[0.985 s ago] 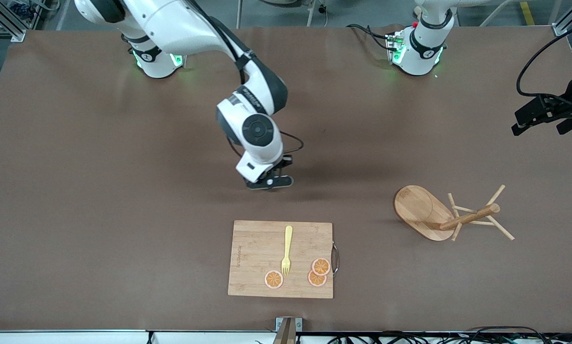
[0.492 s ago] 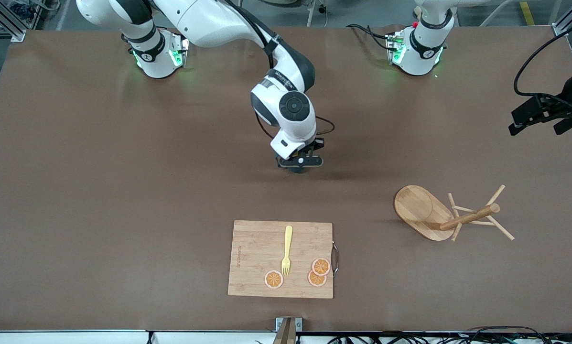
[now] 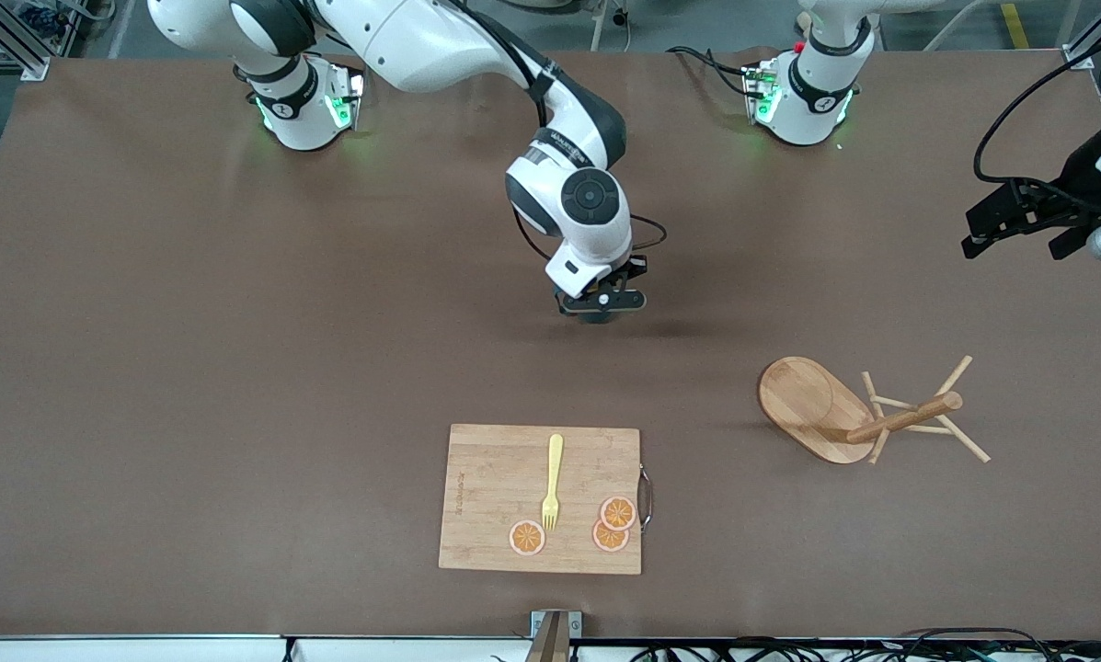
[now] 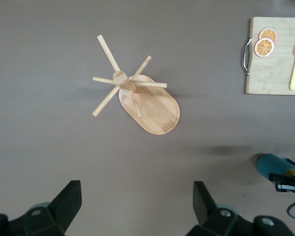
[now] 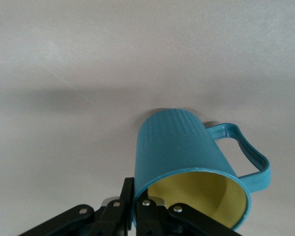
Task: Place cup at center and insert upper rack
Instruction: 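Carry the mug to the table center and set it down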
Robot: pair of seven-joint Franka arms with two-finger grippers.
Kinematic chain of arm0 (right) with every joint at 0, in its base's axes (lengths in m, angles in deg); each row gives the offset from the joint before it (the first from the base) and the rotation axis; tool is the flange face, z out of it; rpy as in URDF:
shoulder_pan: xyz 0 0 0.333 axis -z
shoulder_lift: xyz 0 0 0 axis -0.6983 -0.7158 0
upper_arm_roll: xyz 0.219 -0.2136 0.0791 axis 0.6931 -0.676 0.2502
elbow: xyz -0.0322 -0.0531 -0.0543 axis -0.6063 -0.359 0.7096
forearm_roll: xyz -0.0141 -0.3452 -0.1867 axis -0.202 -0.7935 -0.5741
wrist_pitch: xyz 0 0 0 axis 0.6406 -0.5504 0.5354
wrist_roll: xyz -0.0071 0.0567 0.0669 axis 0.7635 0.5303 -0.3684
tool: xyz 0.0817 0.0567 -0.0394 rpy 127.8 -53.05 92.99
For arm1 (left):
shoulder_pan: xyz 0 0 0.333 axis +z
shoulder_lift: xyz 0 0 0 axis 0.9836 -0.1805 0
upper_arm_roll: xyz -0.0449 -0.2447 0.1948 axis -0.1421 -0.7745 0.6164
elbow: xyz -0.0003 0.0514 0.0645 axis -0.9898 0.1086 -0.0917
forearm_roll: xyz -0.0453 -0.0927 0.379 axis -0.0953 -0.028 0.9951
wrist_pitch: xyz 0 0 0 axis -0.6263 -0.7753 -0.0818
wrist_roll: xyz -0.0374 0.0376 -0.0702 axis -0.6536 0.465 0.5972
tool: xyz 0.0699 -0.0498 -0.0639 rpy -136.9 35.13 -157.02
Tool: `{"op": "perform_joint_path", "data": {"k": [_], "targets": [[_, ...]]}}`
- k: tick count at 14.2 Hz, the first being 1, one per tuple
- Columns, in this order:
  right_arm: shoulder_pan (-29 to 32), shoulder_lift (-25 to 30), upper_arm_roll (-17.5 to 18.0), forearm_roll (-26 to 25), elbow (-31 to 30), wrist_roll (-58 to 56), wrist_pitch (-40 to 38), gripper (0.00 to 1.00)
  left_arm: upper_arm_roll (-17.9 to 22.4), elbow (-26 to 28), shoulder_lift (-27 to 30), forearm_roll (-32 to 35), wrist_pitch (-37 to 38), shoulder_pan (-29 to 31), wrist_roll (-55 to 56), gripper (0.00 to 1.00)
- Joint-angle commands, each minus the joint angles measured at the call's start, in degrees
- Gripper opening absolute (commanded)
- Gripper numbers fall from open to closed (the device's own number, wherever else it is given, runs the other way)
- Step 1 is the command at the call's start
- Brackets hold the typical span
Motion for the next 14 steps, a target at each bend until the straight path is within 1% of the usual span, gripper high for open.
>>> {"op": "perform_joint_path", "data": {"k": [1,2,5,6,8,9,10,12,14], "targets": [[-0.6,-2.1,-0.5,0.7,2.6,1.7,0.5,0.35,-0.1,-0.1,0.1,-0.1,0.1,0.2,0.0,1.00],[-1.1,-1.9,-0.8,0.3,2.7,3.9,0.8,0.99,-0.1,-0.1,0.1,-0.1,0.1,0.0,-0.3,1.00],[-0.8,0.3,-0.9,0.6,4.1,5.2,-0.9,1.00,0.0,-0.1,-0.4,-0.7,-0.1,0.5,-0.3,1.00],[-0.5,0.9,-0.9,0.6,4.1,6.3,-3.1,1.00,0.0,-0.1,-0.7,-0.8,-0.1,0.5,0.3,1.00],[0.4,3.0,-1.2,0.4,8.1,6.7,-11.5,1.00,-0.1,-0.1,-0.7,-1.0,-0.1,-0.1,0.5,1.00],[2.2,4.3,-1.2,0.5,10.2,6.7,-16.3,1.00,-0.1,0.0,-0.8,-1.0,0.1,-0.5,0.5,1.00],[4.0,6.0,-1.1,0.5,11.4,6.6,-19.2,1.00,-0.8,0.6,-0.8,-1.5,0.1,-1.0,0.5,1.00],[8.1,11.4,-1.4,0.2,11.4,6.2,-22.3,1.00,-2.1,1.9,-0.8,-5.3,0.2,-1.4,2.6,1.00],[13.7,15.0,-1.4,-0.3,11.3,5.1,-24.6,1.00,-4.6,3.0,-0.7,-9.2,0.4,-1.3,7.6,1.00]]}}
